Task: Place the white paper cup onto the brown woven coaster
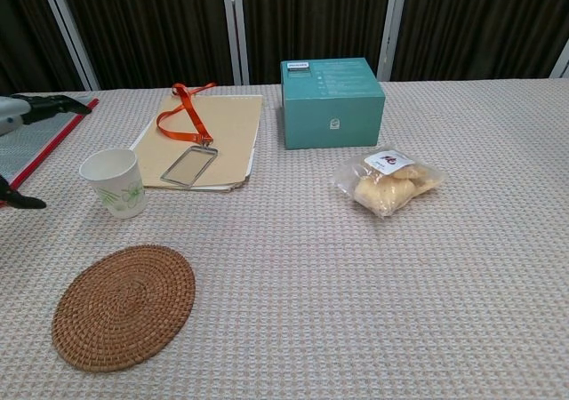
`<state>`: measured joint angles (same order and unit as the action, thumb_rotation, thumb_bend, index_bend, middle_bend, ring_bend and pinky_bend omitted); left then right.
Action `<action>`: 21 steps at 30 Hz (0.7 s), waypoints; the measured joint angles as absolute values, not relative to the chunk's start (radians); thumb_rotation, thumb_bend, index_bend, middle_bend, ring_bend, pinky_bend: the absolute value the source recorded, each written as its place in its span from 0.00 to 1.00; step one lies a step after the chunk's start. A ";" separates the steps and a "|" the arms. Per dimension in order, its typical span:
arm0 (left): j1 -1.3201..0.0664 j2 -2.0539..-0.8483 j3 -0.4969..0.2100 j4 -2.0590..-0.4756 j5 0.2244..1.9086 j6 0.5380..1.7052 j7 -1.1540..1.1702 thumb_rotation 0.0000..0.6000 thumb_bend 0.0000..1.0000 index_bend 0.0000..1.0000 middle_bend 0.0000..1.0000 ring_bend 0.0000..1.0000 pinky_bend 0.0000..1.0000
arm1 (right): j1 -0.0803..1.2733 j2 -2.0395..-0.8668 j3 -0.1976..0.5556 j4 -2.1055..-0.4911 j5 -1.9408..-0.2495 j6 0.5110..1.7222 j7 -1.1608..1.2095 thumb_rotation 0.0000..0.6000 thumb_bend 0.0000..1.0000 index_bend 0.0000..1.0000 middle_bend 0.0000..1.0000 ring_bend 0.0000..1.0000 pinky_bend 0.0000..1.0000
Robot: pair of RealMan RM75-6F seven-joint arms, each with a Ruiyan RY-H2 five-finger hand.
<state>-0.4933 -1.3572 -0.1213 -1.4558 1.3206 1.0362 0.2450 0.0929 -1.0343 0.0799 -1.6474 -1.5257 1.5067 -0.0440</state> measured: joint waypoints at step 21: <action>-0.628 -1.589 -0.180 -1.243 1.204 0.942 0.320 1.00 0.15 0.37 0.46 0.31 0.45 | 0.101 -1.048 0.093 -1.627 -1.474 1.471 -0.059 1.00 0.00 0.00 0.00 0.00 0.00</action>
